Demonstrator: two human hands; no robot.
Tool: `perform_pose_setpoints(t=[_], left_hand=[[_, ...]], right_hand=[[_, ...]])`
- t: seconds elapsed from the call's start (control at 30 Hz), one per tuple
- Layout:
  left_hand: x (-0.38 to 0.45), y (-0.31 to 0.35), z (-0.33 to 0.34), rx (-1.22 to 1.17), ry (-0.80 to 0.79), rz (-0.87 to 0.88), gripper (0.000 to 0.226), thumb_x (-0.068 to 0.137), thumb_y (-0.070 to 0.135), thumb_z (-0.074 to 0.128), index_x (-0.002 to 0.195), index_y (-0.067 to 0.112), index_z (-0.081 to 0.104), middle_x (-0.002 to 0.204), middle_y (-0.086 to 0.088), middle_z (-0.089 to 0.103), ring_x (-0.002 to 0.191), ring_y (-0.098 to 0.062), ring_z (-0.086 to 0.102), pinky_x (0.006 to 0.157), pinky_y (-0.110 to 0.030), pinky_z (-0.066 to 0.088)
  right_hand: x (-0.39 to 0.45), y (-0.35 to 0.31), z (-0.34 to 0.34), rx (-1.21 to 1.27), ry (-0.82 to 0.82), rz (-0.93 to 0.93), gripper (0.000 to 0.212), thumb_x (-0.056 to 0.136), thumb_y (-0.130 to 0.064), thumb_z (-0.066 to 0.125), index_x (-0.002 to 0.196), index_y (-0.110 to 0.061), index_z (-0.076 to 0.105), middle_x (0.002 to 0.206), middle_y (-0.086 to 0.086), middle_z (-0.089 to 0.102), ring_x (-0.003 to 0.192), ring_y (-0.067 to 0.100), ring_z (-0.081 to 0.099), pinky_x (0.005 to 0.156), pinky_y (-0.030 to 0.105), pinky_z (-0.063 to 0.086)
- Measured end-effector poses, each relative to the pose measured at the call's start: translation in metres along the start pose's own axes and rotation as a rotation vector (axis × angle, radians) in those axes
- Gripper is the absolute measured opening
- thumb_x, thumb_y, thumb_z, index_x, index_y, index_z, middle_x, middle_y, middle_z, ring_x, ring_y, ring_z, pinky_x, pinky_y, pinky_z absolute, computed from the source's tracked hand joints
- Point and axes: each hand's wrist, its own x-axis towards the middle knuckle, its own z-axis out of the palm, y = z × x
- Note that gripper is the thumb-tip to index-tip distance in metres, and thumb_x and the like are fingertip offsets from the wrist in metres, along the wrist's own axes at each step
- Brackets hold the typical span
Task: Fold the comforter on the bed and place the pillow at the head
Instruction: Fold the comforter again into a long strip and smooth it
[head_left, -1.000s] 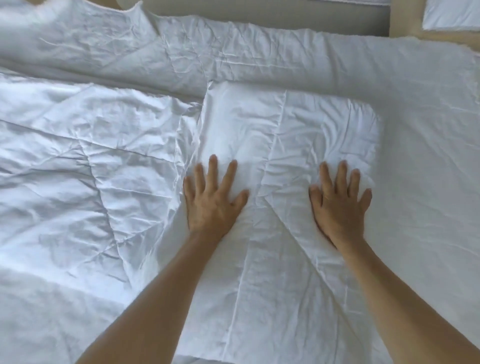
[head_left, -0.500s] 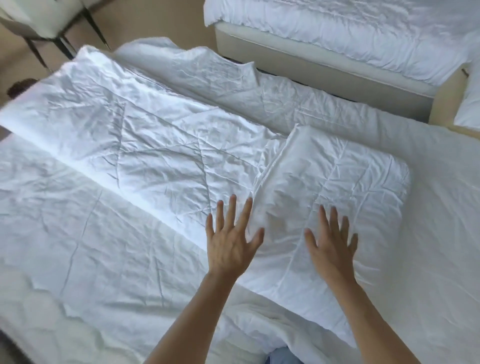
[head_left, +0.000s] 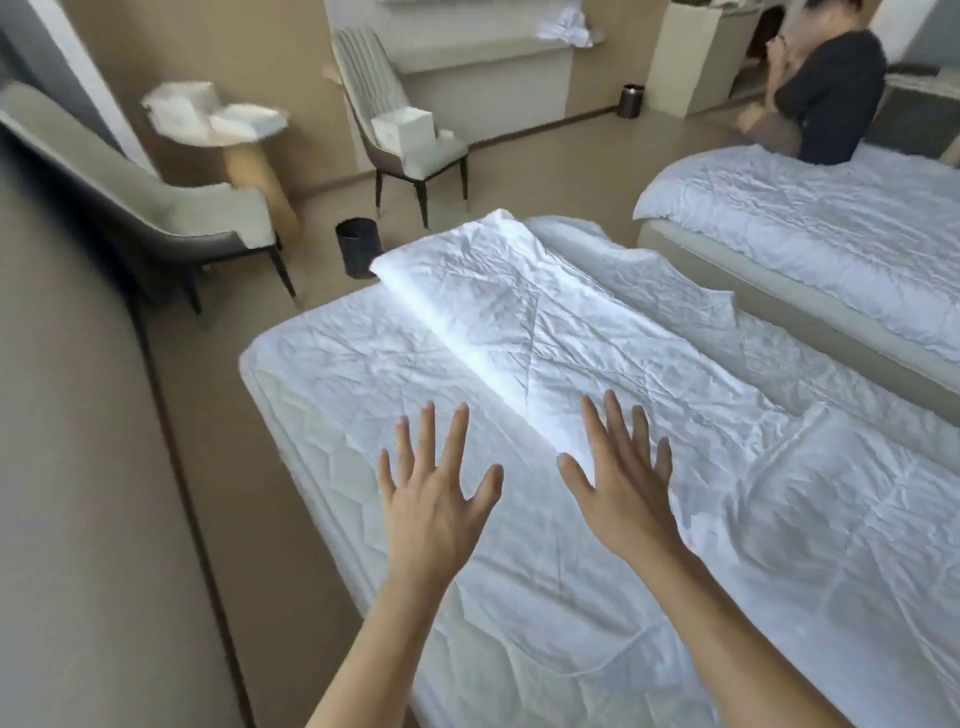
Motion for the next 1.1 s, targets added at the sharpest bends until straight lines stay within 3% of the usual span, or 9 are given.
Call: perform_pose_setpoints(t=[0.17, 0.37, 0.6, 0.73, 1.0, 1.1], left_hand=[[-0.012, -0.095, -0.095, 0.049, 0.141, -0.088, 0.075, 0.093, 0.074, 0.025, 0.159, 0.042, 0.007, 0.17, 0.0, 0.007, 0.156, -0.029, 0.003, 0.123, -0.054, 0.011], [-0.028, -0.172, -0.161, -0.068, 0.296, -0.284, 0.073, 0.092, 0.074, 0.024, 0.157, 0.048, 0.004, 0.17, 0.002, 0.007, 0.157, -0.023, -0.002, 0.125, -0.048, 0.006], [-0.031, -0.209, -0.183, 0.097, 0.239, -0.334, 0.073, 0.092, 0.072, 0.024, 0.158, 0.046, 0.006, 0.17, 0.004, 0.005, 0.157, -0.022, -0.004, 0.124, -0.047, 0.005], [-0.027, -0.228, -0.196, 0.146, 0.258, -0.39, 0.072, 0.093, 0.071, 0.026, 0.158, 0.046, 0.007, 0.17, 0.004, 0.008, 0.157, -0.022, -0.003, 0.124, -0.046, 0.005], [0.003, -0.259, -0.215, 0.167, 0.283, -0.421, 0.071, 0.095, 0.068, 0.031, 0.157, 0.047, 0.004, 0.17, 0.005, 0.006, 0.156, -0.02, -0.008, 0.125, -0.045, 0.0], [0.012, -0.271, -0.214, 0.166, 0.273, -0.439, 0.07, 0.096, 0.068, 0.031, 0.157, 0.049, 0.002, 0.17, 0.006, 0.003, 0.156, -0.019, -0.01, 0.125, -0.044, -0.001]], right_hand=[[0.004, -0.122, 0.005, -0.02, -0.043, -0.165, 0.071, 0.098, -0.063, 0.023, 0.16, -0.04, -0.005, 0.169, -0.012, -0.016, 0.156, 0.022, -0.016, 0.123, 0.056, -0.005], [0.007, -0.22, 0.01, 0.003, -0.064, -0.341, 0.08, 0.086, -0.077, 0.003, 0.158, -0.044, -0.008, 0.168, -0.016, -0.017, 0.156, 0.019, -0.018, 0.123, 0.053, -0.006], [0.032, -0.278, 0.043, 0.035, -0.146, -0.429, 0.073, 0.095, -0.065, 0.018, 0.16, -0.041, -0.004, 0.17, -0.01, -0.013, 0.156, 0.023, -0.015, 0.124, 0.056, -0.005], [0.046, -0.302, 0.063, 0.057, -0.168, -0.486, 0.079, 0.088, -0.072, 0.006, 0.16, -0.04, -0.005, 0.17, -0.01, -0.014, 0.156, 0.023, -0.016, 0.123, 0.056, -0.006], [0.071, -0.349, 0.089, 0.065, -0.195, -0.523, 0.07, 0.101, -0.061, 0.023, 0.16, -0.039, -0.005, 0.17, -0.009, -0.014, 0.156, 0.024, -0.017, 0.124, 0.057, -0.004], [0.08, -0.357, 0.092, 0.052, -0.195, -0.524, 0.074, 0.094, -0.07, 0.011, 0.16, -0.039, -0.005, 0.17, -0.01, -0.014, 0.156, 0.024, -0.016, 0.123, 0.056, -0.004]])
